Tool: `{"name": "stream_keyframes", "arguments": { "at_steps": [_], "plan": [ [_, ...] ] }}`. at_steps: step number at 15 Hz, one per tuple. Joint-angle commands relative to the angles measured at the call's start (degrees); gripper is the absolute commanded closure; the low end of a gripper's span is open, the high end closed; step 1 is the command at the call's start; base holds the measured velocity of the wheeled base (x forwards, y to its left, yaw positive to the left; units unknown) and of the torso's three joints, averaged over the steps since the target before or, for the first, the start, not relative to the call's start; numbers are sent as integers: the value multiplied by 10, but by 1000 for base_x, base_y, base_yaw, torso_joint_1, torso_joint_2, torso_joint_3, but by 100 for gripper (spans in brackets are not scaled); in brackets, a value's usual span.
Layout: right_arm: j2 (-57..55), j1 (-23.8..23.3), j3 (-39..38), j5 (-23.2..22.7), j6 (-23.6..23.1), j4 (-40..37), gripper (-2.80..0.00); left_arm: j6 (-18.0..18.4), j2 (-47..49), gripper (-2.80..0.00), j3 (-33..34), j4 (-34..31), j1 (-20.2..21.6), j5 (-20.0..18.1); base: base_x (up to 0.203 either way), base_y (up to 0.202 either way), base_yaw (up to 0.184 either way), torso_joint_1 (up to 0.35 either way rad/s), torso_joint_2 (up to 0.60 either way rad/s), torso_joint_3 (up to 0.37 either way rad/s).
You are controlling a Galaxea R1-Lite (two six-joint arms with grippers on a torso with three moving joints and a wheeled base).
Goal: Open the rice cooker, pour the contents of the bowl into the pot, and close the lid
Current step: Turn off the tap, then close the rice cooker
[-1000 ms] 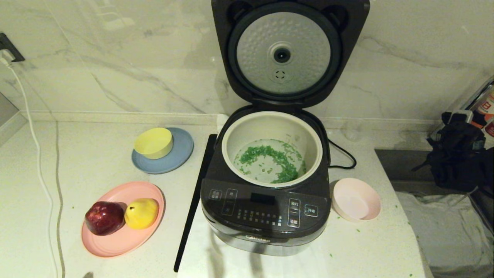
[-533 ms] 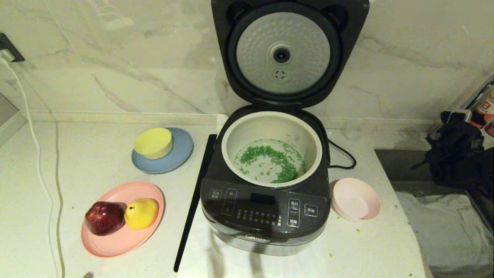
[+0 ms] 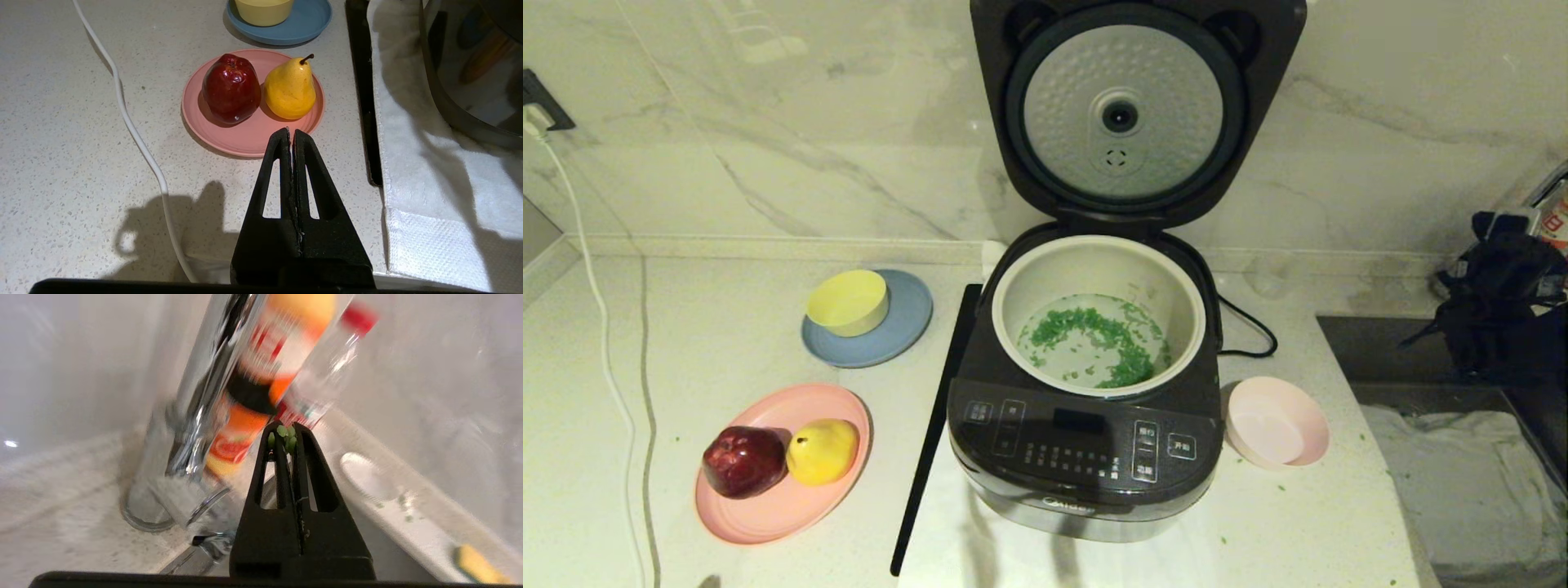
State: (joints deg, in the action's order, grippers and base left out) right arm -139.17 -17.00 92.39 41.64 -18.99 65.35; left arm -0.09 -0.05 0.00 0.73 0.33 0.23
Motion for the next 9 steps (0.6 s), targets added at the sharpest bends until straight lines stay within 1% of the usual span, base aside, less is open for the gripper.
{"name": "stream_keyframes", "arguments": {
  "at_steps": [1,3,5,6,7,8,9],
  "plan": [
    [135,16,-94,-2,4,5,0,0,0,0,5,0,0,-1,0,0,0,0,0,0],
    [221,37,-176,-15,7,3,0,0,0,0,5,0,0,0,0,0,0,0,0,0],
    [299,66,-225,-30,11,-20,0,0,0,0,5,0,0,0,0,0,0,0,0,0],
    [331,86,-232,-41,22,-67,0,0,0,0,5,0,0,-1,0,0,0,0,0,0],
    [357,107,-226,-52,50,-158,0,0,0,0,5,0,0,0,0,0,0,0,0,0],
    [379,126,-200,-64,89,-266,0,0,0,0,5,1,0,-1,0,0,0,0,0,0],
    [391,139,-159,-75,123,-343,0,-1,0,0,5,0,0,-1,0,0,0,0,0,0]
  ]
}}
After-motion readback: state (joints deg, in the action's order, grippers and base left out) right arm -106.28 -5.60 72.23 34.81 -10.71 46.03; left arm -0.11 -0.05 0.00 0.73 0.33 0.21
